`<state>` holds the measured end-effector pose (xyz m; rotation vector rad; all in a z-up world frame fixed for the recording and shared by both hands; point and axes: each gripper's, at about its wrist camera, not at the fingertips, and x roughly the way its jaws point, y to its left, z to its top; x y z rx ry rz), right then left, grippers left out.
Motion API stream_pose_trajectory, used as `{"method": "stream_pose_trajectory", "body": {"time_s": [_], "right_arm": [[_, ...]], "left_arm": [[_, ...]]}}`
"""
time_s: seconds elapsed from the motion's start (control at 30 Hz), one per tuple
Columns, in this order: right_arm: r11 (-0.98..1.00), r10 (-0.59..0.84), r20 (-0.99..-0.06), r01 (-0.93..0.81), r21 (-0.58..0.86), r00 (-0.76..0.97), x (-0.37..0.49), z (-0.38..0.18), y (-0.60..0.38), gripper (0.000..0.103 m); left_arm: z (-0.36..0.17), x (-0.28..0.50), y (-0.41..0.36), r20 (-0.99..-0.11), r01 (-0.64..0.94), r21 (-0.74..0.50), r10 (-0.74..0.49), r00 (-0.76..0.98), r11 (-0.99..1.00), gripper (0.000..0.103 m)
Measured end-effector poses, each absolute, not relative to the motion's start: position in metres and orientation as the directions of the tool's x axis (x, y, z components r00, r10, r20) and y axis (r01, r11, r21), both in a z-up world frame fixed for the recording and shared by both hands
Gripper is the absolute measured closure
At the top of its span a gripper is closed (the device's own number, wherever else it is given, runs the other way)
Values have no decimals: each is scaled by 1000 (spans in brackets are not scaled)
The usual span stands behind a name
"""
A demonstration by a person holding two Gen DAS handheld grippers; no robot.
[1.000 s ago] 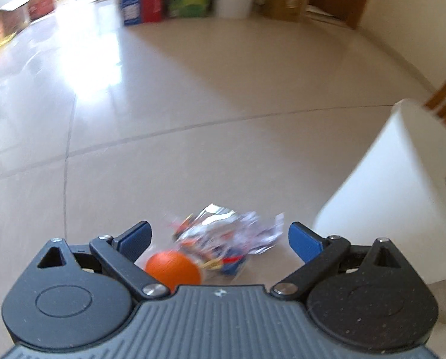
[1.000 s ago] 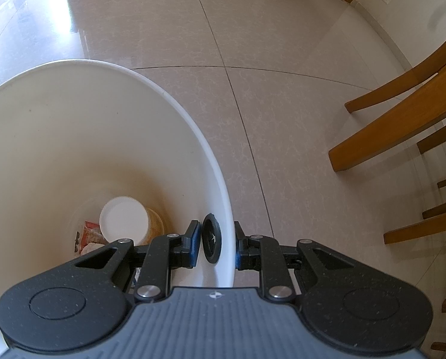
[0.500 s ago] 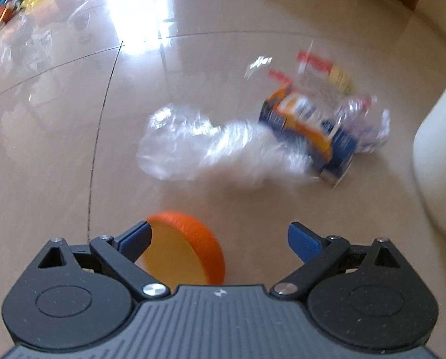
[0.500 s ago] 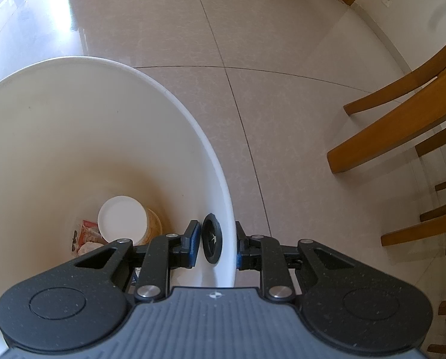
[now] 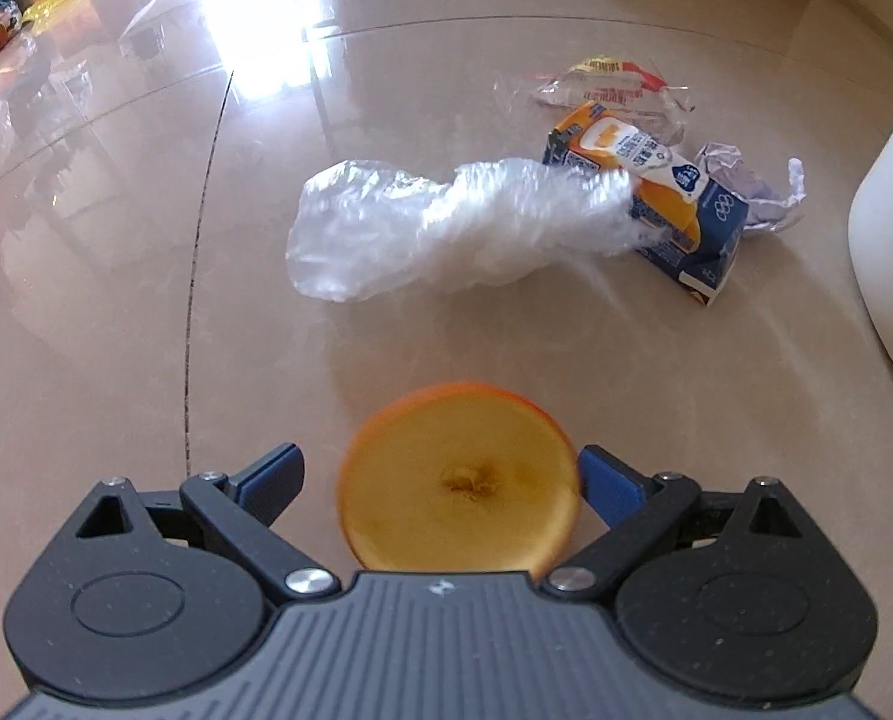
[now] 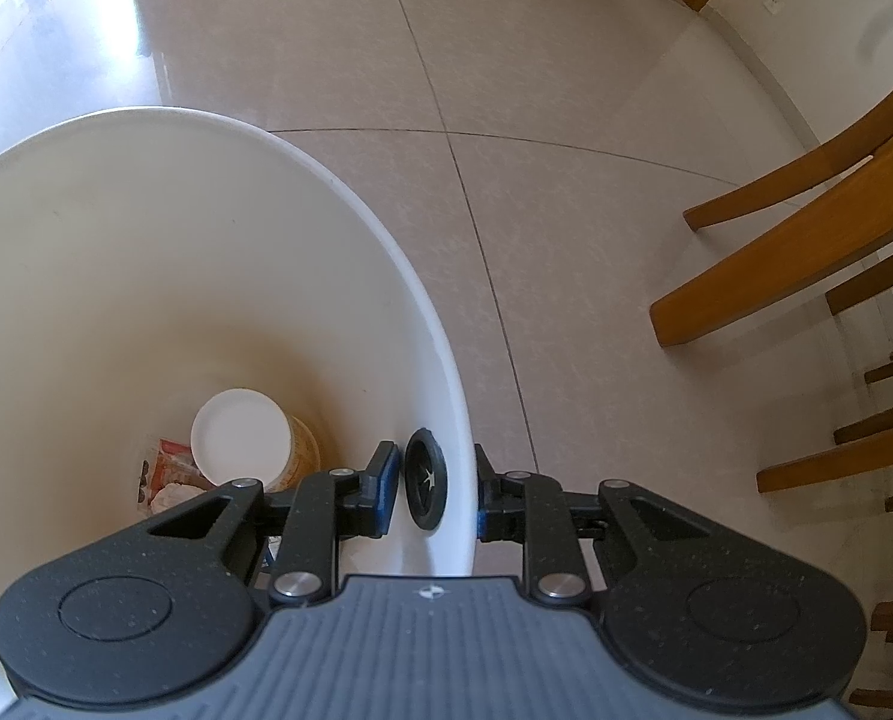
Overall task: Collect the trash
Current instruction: 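Move the left gripper to the hollow orange peel half and grasp it, then carry the orange peel over the bin and open the left gripper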
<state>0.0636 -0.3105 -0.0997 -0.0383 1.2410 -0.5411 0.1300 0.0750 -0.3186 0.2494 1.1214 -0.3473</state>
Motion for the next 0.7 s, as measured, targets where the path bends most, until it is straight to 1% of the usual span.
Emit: {"method": "stream_pose_trajectory", "body": {"time_s": [0.1, 0.17, 0.2, 0.33, 0.4, 0.57, 0.7], "right_arm": [[874, -409, -887, 372, -313, 214, 64, -100, -311, 76], [874, -409, -887, 372, -313, 214, 64, -100, -311, 76], [874, -408, -887, 371, -313, 214, 64, -100, -311, 76], [875, -408, -887, 371, -312, 215, 64, -100, -311, 76], [875, -407, -888, 371, -312, 214, 64, -99, -311, 76], [875, -409, -887, 369, -313, 216, 63, -100, -311, 76], [874, -407, -888, 372, -312, 213, 63, -100, -311, 76]], "left_arm": [[-321, 134, 74, -916, 386, 17, -140, 376, 922, 9], [-323, 135, 74, -920, 384, 9, -143, 365, 923, 15], [-324, 138, 75, -922, 380, 8, -140, 360, 925, 16], [-324, 140, 81, -930, 373, -11, -147, 338, 928, 25], [-324, 139, 81, -930, 374, -8, -144, 339, 927, 26], [-322, 138, 77, -932, 374, -1, -137, 336, 928, 32], [-318, 139, 73, -944, 384, 3, -124, 305, 923, 34]]}}
